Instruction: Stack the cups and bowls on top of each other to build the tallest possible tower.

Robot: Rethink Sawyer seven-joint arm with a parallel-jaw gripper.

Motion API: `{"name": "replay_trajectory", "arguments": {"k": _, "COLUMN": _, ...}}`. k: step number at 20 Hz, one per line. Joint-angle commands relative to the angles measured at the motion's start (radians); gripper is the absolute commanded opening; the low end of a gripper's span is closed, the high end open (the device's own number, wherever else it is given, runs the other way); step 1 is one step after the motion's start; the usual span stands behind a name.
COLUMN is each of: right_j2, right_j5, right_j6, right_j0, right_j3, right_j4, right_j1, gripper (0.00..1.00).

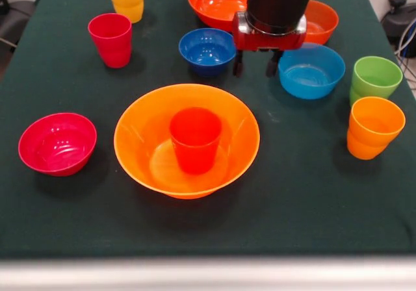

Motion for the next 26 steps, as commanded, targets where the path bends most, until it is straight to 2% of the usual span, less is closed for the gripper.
{"name": "replay_trajectory", "arguments": {"k": 1, "right_j2": -0.044, "right_j5": -0.090, "right_j6": 0.180, "right_j0": 0.043, "right_j3": 0.169, "right_j4": -0.011, "right_j1": -0.045, "gripper": 1.00}}
{"name": "replay_trajectory", "arguments": {"k": 9, "right_j2": -0.066, "right_j5": -0.126, "right_j6": 0.160, "right_j0": 0.045, "right_j3": 0.211, "right_j4": -0.003, "right_j1": -0.050, "gripper": 1.00}}
{"name": "replay_trajectory", "arguments": {"k": 26, "right_j2": -0.088, "right_j5": -0.179, "right_j6": 0.163, "right_j0": 0.055, "right_j3": 0.201, "right_j4": 0.022, "right_j1": -0.011, "gripper": 1.00}}
